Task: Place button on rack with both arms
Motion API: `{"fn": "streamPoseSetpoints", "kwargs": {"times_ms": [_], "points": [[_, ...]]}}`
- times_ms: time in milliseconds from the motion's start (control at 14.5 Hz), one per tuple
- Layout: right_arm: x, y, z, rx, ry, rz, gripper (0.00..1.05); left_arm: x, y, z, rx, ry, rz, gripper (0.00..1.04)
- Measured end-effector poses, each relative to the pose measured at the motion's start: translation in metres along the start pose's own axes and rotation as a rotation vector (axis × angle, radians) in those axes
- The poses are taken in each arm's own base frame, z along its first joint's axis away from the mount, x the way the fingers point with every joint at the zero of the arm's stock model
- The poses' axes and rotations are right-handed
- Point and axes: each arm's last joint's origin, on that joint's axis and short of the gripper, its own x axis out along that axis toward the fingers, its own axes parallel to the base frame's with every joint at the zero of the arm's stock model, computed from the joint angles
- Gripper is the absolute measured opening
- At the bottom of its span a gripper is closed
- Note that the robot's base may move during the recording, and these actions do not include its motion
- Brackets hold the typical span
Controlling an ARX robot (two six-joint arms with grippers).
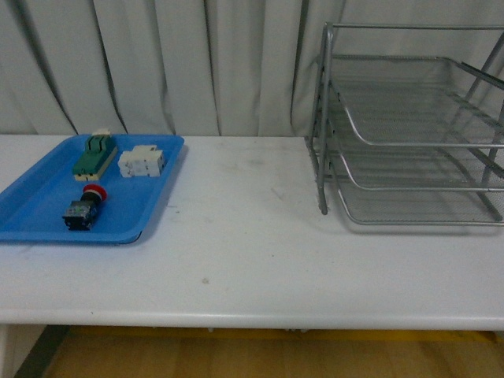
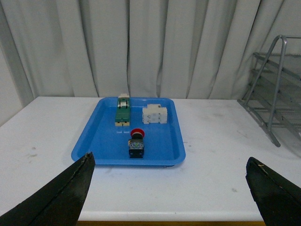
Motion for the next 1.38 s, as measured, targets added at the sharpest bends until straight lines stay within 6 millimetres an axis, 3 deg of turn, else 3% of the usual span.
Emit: {"fn": "streamPoseSetpoints", "kwargs": {"times_ms": [207, 276, 414, 483, 621, 759, 1103, 1241, 1379], "points": [[0.000, 0.000, 0.000, 0.000, 0.000, 0.000, 0.98, 0.000, 0.000, 0.000, 0.000, 0.000, 0.000, 0.98], [0.002, 0.001, -0.004, 0.073, 0.227, 0.063, 0.98, 0.000, 0.000, 0.000, 0.000, 0.000, 0.000, 0.98], [0.044, -0.002, -0.009, 0.422, 0.299, 0.049, 0.98, 0.000, 0.000, 0.000, 0.000, 0.000, 0.000, 0.98], [0.077, -0.004, -0.014, 0.634, 0.302, 0.019, 0.98, 0.000, 0.000, 0.000, 0.000, 0.000, 0.000, 0.98], [0.113, -0.007, -0.015, 0.828, 0.268, 0.002, 0.98, 0.000, 0.000, 0.000, 0.000, 0.000, 0.000, 0.98], [0.144, -0.007, -0.029, 0.998, 0.302, -0.035, 0.98, 0.000, 0.000, 0.000, 0.000, 0.000, 0.000, 0.98], [0.211, 0.001, -0.061, 1.177, 0.378, -0.100, 0.98, 0.000, 0.000, 0.000, 0.000, 0.000, 0.000, 0.98], [0.252, 0.007, -0.077, 1.197, 0.401, -0.119, 0.98, 0.000, 0.000, 0.000, 0.000, 0.000, 0.000, 0.98], [0.267, 0.007, -0.086, 1.195, 0.412, -0.138, 0.98, 0.000, 0.000, 0.000, 0.000, 0.000, 0.000, 0.98]]}}
